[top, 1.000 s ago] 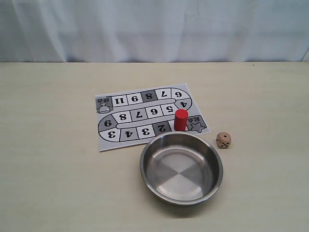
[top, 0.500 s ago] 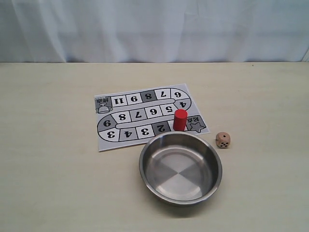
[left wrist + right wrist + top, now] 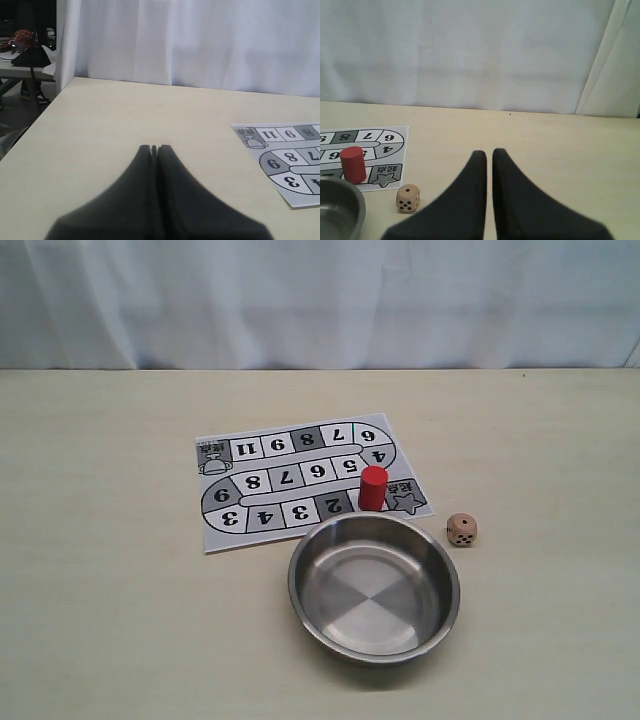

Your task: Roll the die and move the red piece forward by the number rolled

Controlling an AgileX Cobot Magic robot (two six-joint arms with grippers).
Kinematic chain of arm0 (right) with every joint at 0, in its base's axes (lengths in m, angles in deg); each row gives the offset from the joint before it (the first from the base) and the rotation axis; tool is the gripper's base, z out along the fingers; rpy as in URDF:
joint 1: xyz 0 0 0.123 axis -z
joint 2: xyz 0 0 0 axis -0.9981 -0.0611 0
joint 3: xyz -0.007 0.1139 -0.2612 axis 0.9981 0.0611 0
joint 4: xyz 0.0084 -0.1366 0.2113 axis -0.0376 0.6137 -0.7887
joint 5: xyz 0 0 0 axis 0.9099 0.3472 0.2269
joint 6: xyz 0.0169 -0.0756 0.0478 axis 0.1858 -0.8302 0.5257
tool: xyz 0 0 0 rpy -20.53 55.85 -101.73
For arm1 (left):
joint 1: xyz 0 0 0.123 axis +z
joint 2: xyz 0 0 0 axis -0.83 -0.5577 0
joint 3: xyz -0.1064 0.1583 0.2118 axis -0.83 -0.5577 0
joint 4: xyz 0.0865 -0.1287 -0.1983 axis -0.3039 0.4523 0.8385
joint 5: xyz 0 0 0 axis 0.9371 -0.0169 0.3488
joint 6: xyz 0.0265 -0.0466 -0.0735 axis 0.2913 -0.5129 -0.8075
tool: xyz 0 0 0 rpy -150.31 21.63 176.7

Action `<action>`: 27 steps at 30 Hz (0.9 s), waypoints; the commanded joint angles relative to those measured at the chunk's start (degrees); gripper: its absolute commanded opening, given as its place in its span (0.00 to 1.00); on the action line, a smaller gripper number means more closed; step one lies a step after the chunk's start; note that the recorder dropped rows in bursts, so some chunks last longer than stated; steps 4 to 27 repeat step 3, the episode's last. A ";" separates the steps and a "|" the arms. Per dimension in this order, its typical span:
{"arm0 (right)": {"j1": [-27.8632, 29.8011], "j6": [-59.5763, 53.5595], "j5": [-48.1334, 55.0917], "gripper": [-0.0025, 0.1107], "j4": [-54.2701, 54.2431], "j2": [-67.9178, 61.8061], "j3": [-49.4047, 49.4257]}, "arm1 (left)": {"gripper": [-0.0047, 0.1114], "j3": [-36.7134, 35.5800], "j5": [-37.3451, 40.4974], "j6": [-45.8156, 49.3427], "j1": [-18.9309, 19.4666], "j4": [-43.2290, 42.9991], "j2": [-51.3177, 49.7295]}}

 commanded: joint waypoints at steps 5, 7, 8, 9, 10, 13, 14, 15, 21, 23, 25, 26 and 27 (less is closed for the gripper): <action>0.17 0.24 0.02 0.06 0.45 0.23 0.20 | 0.04 0.30 -0.64 0.01 -0.36 0.03 0.06; 0.17 0.24 0.02 0.06 0.45 0.23 0.20 | 0.04 0.30 -0.64 0.01 -0.36 0.03 0.06; 0.17 0.24 0.02 0.06 0.45 0.23 0.20 | 0.04 0.30 -0.64 0.01 -0.36 0.03 0.06; 0.17 0.24 0.02 0.06 0.45 0.23 0.20 | 0.04 0.30 -0.64 0.01 -0.36 0.03 0.06; 0.17 0.24 0.02 0.06 0.45 0.23 0.20 | 0.04 0.30 -0.64 0.01 -0.36 0.03 0.06; 0.17 0.24 0.02 0.06 0.45 0.23 0.20 | 0.04 0.30 -0.64 0.01 -0.36 0.03 0.06; 0.17 0.24 0.02 0.06 0.45 0.23 0.20 | 0.04 0.30 -0.64 0.01 -0.36 0.03 0.06; 0.17 0.24 0.02 0.06 0.45 0.23 0.20 | 0.04 0.30 -0.64 0.01 -0.36 0.03 0.06; 0.17 0.24 0.02 0.06 0.45 0.23 0.20 | 0.04 0.30 -0.64 0.01 -0.36 0.03 0.06; 0.17 0.24 0.02 0.06 0.45 0.23 0.20 | 0.04 0.30 -0.64 0.01 -0.36 0.03 0.06; 0.17 0.24 0.02 0.06 0.45 0.23 0.20 | 0.04 0.30 -0.64 0.01 -0.36 0.03 0.06; 0.17 0.24 0.02 0.06 0.45 0.23 0.20 | 0.04 0.30 -0.64 0.01 -0.36 0.03 0.06; 0.17 0.24 0.02 0.06 0.45 0.23 0.20 | 0.04 0.30 -0.64 0.01 -0.36 0.03 0.06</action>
